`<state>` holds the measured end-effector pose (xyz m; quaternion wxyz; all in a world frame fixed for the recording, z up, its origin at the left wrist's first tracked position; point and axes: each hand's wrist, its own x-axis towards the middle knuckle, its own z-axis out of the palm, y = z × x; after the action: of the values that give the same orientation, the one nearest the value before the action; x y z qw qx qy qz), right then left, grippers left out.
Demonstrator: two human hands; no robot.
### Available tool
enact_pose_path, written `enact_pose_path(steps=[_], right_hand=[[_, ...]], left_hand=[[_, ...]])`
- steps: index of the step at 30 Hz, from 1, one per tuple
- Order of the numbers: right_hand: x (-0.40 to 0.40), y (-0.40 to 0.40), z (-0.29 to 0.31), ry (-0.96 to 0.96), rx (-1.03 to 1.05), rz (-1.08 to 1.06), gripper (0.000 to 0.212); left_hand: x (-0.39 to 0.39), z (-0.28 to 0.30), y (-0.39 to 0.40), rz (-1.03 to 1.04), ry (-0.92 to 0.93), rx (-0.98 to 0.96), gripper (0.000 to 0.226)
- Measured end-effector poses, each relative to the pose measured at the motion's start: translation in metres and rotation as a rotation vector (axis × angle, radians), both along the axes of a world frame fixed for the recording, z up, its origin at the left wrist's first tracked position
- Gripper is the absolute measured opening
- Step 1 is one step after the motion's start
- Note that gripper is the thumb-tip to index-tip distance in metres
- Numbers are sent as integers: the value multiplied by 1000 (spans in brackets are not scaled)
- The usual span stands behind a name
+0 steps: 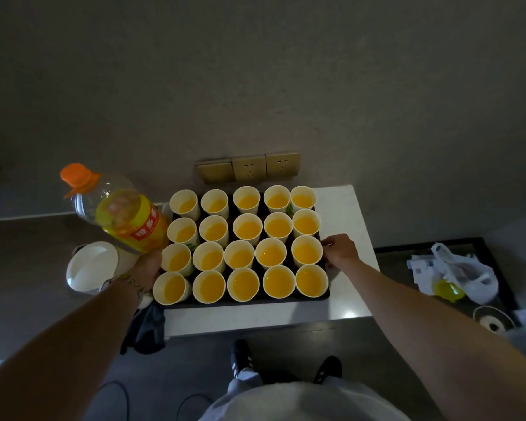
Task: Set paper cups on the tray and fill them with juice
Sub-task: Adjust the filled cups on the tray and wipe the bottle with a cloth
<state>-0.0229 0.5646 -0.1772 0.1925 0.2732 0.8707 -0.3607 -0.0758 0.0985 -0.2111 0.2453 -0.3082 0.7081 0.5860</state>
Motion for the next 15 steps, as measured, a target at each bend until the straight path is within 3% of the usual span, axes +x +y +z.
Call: enact_pose_path(steps=[3,6,10,15], right_hand=[[-1,-2,1,20,66,58,17],[-3,-4,4,18,110,97,27],[-4,-1,5,9,104,110,29],[-4,-2,9,22,138,134,33]], left_hand=[[4,6,3,53,-38,-58,43],[7,12,2,75,-62,-75,19],[8,8,-6,42,-52,-53,28],[14,23,-1,50,-44,-47,17]])
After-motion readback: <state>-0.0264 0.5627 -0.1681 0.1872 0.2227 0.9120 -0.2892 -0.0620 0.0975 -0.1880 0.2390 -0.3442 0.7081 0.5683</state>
